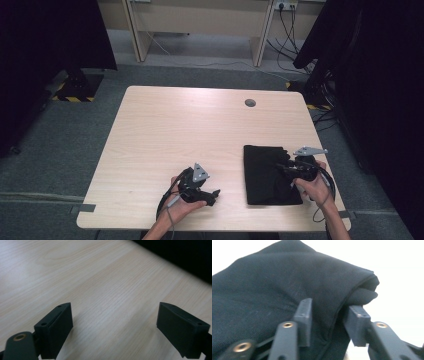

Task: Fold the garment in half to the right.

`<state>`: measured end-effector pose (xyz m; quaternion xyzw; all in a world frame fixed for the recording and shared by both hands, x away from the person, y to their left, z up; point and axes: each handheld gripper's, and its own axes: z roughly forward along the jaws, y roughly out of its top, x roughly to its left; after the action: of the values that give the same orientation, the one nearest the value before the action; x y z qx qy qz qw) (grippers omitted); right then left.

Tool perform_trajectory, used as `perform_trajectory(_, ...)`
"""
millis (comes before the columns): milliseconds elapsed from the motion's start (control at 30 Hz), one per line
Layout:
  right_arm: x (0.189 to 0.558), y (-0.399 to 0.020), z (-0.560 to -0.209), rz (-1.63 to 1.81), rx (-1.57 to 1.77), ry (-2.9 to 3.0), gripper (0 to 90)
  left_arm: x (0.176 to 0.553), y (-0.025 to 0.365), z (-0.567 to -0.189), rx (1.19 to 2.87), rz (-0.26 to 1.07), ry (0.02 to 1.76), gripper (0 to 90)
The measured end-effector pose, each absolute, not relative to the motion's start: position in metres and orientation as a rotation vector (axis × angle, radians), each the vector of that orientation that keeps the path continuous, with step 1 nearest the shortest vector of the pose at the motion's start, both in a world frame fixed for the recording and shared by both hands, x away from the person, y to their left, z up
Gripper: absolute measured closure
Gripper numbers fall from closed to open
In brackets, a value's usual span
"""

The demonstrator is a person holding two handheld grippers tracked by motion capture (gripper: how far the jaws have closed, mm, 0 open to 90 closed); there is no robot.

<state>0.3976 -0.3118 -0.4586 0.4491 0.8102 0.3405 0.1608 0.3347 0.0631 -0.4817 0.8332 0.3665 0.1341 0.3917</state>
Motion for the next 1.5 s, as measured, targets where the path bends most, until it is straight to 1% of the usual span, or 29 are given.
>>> perform_trajectory(67, 0.39, -0.309, -0.446, 0.983, 1.248, 2.271, 48.5, 0.334, 0.069, -0.483, 2.124, 0.357, 0.938, 12.2)
perform_trajectory(167, 0.379, -0.302, -0.429, 1.018, 1.188, 2.265, 46.0, 0.332, 0.076, -0.484, 2.122, 0.381, 0.956, 12.0)
perform_trajectory(300, 0.366, -0.288, -0.42, 1.054, 1.097, 2.298, 45.3, 0.33, 0.084, -0.484, 2.125, 0.401, 0.972, 11.8)
perform_trajectory(433, 0.357, -0.276, -0.429, 1.035, 1.045, 2.394, 46.2, 0.328, 0.093, -0.484, 2.128, 0.411, 0.976, 11.2)
perform_trajectory(667, 0.359, -0.27, -0.46, 0.969, 1.125, 2.467, 44.9, 0.33, 0.115, -0.485, 2.113, 0.435, 1.027, 10.3)
perform_trajectory(900, 0.366, -0.247, -0.462, 0.996, 1.099, 2.486, 45.1, 0.329, 0.125, -0.485, 2.101, 0.446, 1.056, 10.0)
perform_trajectory(1167, 0.376, -0.198, -0.464, 1.003, 1.07, 2.5, 45.1, 0.33, 0.126, -0.485, 2.093, 0.442, 1.071, 9.6)
perform_trajectory(1367, 0.375, -0.164, -0.465, 1.016, 1.056, 2.499, 44.7, 0.33, 0.126, -0.485, 2.093, 0.439, 1.068, 9.1)
perform_trajectory(1467, 0.378, -0.157, -0.465, 1.034, 1.036, 2.516, 43.1, 0.331, 0.126, -0.485, 2.088, 0.434, 1.071, 9.1)
perform_trajectory(1500, 0.379, -0.157, -0.464, 1.042, 1.032, 2.52, 40.5, 0.331, 0.126, -0.485, 2.086, 0.432, 1.07, 9.2)
